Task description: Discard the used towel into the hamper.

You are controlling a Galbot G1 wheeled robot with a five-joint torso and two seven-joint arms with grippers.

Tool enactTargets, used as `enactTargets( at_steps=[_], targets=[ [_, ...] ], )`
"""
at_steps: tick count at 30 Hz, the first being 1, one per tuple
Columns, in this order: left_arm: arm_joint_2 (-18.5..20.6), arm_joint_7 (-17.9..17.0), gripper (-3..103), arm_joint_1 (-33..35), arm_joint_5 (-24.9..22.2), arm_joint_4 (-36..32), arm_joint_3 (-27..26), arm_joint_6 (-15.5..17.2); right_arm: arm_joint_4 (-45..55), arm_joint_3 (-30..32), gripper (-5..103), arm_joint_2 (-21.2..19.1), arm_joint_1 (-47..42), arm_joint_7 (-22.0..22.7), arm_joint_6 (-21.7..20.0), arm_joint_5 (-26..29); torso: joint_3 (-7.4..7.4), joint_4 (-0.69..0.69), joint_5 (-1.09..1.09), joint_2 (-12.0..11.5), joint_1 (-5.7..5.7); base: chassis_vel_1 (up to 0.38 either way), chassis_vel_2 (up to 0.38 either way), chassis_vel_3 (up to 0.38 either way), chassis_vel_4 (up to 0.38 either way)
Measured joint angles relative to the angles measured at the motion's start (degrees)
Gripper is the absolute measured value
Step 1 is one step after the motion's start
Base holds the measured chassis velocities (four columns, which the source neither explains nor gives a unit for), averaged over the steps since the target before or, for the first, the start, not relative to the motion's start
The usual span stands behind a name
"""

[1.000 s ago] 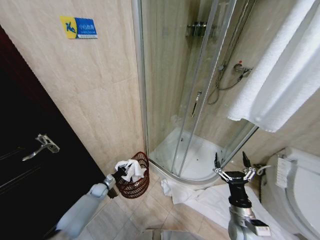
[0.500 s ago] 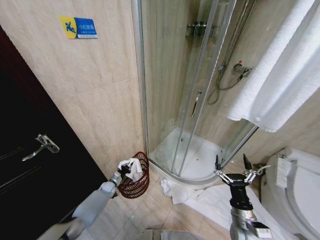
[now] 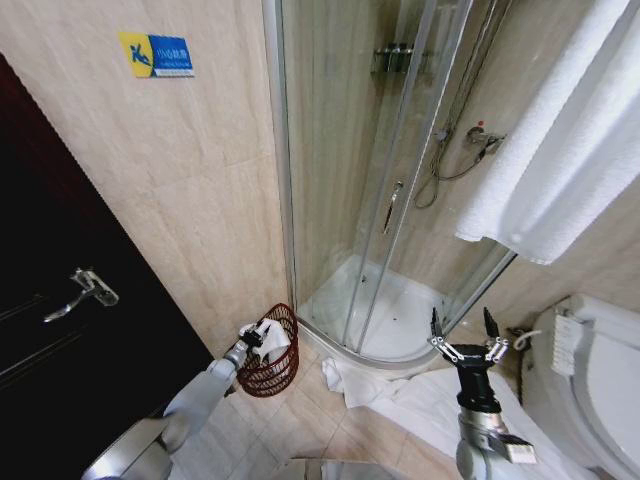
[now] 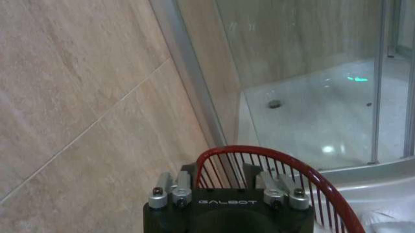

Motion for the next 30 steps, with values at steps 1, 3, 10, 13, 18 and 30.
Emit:
enactTargets(
  at_steps=[1,3,10,13,18,30],
  targets=[
    [0.05,0.17,49,0.15,0.05,-0.01,-0.16,-0.12,-0.03,-0.05,100,0.0,0.01,0.0,-0.02,-0.01,0.0,-0.01,0.0,0.0,0.0,0.0,0.0,0.0,0.0],
    [0.36,0.83,59,0.82,0.15,-0.27,-0.73,-0.59,-0.06,-0.12,100,0.0,0.02,0.0,-0.07,-0.03,-0.01,0.0,0.0,0.0,0.0,0.0,0.0,0.0,0.0],
    [1.28,1.44,86,3.02,0.16,-2.76,-2.06,-1.17,-0.06,-0.12,100,0.0,-0.06,0.05,-0.12,-0.04,-0.01,0.0,-0.01,0.0,0.0,0.0,0.0,0.0,0.0],
    [2.1,1.45,91,4.43,0.06,-5.07,-2.49,-1.2,-0.04,-0.09,100,0.0,-0.24,0.06,-0.12,-0.04,-0.01,-0.01,0.0,0.0,0.0,0.0,0.0,0.0,0.0],
    [4.53,1.99,100,7.98,-2.65,-11.62,-2.92,-0.22,0.24,0.05,100,0.0,-0.51,0.24,-0.35,-0.04,-0.01,-0.02,-0.01,0.0,0.0,0.0,0.0,0.0,0.0],
    [14.35,4.07,100,20.78,-13.06,-34.09,-6.81,5.22,2.03,0.37,100,0.0,-0.84,2.19,-3.01,-0.15,-0.01,0.0,0.0,0.0,-0.01,0.0,0.0,0.0,0.0]
  ],
)
